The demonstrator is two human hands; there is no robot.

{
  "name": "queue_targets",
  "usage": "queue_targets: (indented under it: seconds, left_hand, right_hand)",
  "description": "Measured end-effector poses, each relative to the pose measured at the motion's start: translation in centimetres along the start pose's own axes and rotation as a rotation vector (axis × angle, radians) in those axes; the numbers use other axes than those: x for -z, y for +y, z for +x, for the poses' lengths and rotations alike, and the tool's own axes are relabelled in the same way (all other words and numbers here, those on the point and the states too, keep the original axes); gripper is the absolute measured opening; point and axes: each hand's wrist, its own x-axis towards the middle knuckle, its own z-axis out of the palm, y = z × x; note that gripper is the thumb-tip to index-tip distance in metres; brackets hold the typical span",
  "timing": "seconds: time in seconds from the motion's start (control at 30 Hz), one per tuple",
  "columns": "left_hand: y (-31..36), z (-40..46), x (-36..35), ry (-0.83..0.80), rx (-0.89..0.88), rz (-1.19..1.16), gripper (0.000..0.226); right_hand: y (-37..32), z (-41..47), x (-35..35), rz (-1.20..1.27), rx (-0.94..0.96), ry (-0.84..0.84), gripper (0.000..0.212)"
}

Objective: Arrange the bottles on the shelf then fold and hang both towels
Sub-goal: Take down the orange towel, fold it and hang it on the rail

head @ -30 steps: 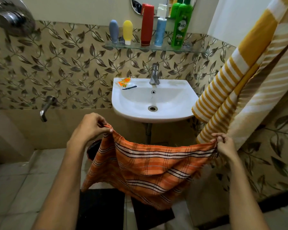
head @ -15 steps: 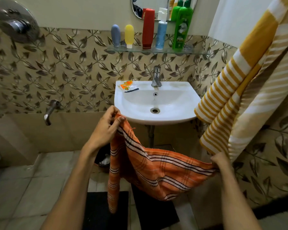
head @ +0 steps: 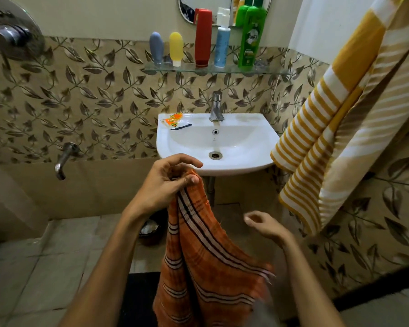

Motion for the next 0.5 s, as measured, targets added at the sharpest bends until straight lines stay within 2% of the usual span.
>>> queue_targets:
  seconds: [0.07,0.13,0.2,0.4,0.5]
  left_hand:
    - [0.3,0.0,-0.7,-0.002,-0.028,-0.018,0.025]
    - [0.7,0.0,-1.0,0.002,-0.044,-0.034,0.026]
    - [1.2,0.0,-0.7,0.011,-0.059,-0.049,0.028]
    - [1.6,-0.1,-0.1,0.108,-0.109,-0.033,0.034]
    - [1.2,-0.2,0.5,0.169,-0.122,0.001,0.035]
  right_hand:
    - [-3.4,-1.1,-2.1,0.241,0.304,-0.211,0.039]
    - [-6.2,-2.6,-4.1,0.353,0.444,-0.322,0.045]
    - [-7.2,-3.3,-5.4,0.423,0.501,-0.405,0.043]
    - [-7.0,-3.7,-7.7,0.421,0.567,-0.427,0.038]
    - [-6.5,-3.2,-8.0,0.344,0.557,-0.351,0.03]
